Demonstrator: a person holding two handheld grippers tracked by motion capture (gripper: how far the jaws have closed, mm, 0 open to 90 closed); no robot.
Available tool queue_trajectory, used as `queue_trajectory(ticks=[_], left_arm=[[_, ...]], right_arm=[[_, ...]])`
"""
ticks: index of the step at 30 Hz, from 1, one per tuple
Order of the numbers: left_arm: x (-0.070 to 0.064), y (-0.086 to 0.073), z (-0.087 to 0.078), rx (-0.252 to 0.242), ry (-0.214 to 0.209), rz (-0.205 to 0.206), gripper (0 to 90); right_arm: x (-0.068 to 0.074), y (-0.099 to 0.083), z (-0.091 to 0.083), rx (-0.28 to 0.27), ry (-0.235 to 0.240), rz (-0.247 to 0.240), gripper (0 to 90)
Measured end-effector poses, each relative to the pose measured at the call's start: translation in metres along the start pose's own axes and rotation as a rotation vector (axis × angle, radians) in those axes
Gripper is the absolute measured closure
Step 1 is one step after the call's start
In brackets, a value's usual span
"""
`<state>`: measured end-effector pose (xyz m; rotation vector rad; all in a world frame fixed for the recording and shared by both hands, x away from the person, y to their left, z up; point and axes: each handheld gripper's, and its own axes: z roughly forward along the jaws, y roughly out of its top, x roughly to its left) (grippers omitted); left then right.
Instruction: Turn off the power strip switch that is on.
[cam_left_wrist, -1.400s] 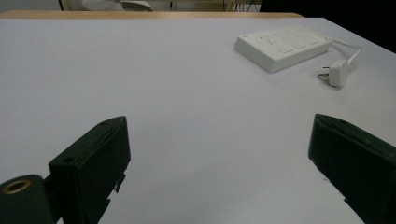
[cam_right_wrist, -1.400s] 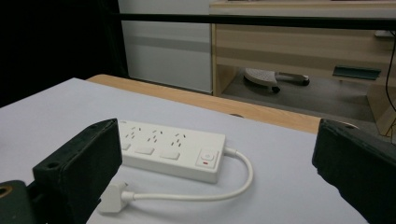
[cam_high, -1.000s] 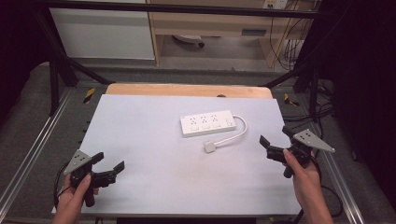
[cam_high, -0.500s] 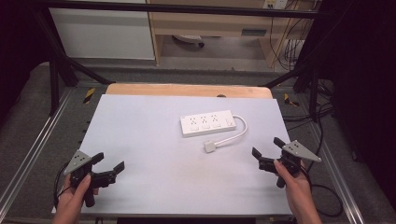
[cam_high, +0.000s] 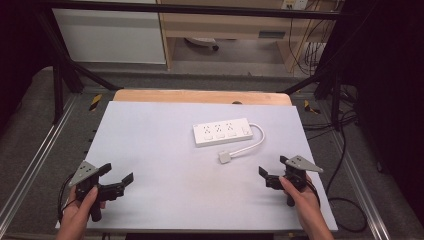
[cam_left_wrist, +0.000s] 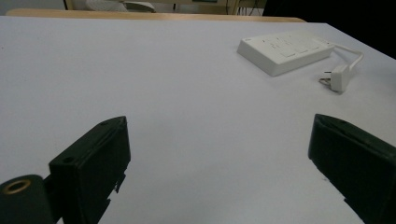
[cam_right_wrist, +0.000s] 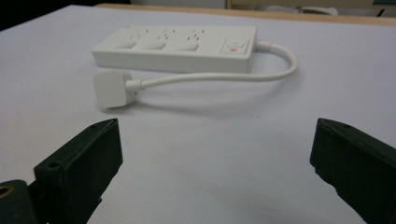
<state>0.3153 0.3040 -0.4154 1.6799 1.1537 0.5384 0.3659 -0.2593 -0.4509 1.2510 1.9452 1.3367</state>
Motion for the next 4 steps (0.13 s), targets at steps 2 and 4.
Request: queue_trajectory(ticks=[2, 4], left_arm=[[-0.0005, 0.0002, 0.0000, -0.001, -0.004, 0.001, 5.6], [-0.0010, 0.0004, 0.0005, -0.001, -0.002, 0.005, 5.6]], right_arm=[[0.0017, -0.0025, 0.0079, 0.045, 0.003, -0.022, 2.9], [0.0011, -0.0019, 0.0133, 0.092, 0.017, -0.028, 2.8]])
